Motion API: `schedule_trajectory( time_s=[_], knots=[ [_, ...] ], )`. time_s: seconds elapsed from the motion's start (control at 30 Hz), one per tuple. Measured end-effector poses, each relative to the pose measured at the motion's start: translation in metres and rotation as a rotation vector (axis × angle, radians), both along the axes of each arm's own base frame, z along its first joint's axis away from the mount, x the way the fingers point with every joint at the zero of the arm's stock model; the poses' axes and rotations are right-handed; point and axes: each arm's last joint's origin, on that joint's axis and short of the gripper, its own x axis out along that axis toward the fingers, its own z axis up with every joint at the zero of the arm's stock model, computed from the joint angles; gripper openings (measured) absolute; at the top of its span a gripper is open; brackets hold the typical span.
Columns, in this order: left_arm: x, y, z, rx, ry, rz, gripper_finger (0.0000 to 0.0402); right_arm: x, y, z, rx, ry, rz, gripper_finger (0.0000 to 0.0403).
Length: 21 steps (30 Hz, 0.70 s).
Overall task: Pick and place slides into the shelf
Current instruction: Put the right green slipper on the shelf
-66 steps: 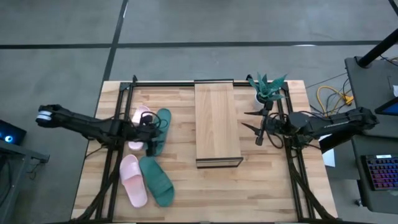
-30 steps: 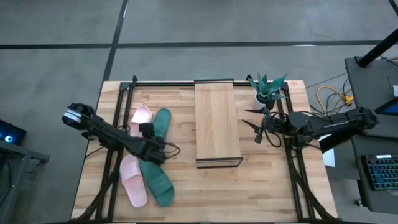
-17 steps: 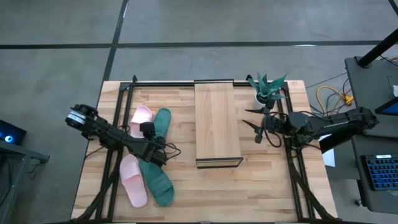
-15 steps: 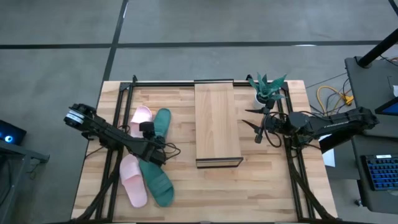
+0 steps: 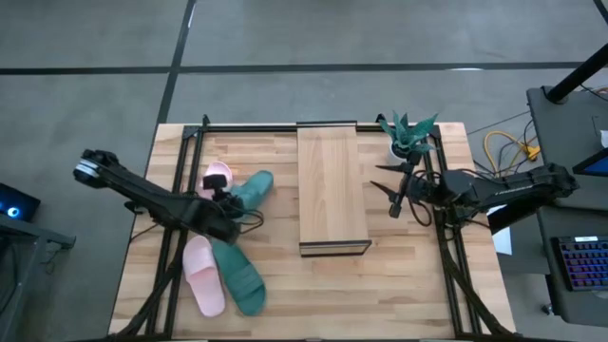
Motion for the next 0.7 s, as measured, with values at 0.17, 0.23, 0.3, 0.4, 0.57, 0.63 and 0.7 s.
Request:
schedule_trajectory(
  time_s=[0.17,0.23,0.3,0.4,0.57,0.63,0.7],
  knots=[
    [-0.009,0.006,0.022,0.118,-0.067,-0.048,0.0001,0.0,0.0,0.005,0.003,-0.016,0.0,0.0192],
    [-0.011,0.007,0.032,0.149,-0.09,-0.062,0.0001,0.0,0.0,0.007,0.004,-0.02,0.0,0.0192],
    [-0.012,0.008,0.04,0.173,-0.107,-0.083,0.0001,0.0,0.0,0.009,0.001,-0.023,0.0,0.0192],
    [-0.009,0.007,0.052,0.208,-0.145,-0.146,0.0,-0.001,0.0,0.015,0.001,-0.042,0.0,0.0192],
    [-0.002,0.004,0.068,0.29,-0.195,-0.272,0.0,0.001,0.003,0.026,-0.026,-0.028,0.106,0.0192],
    [-0.001,0.004,0.075,0.326,-0.21,-0.315,0.0,0.004,0.006,0.029,-0.074,0.012,0.185,0.0192],
    [0.0,0.003,0.082,0.342,-0.231,-0.373,0.0,0.008,0.008,0.035,-0.112,0.023,0.225,0.0192]
  ],
)
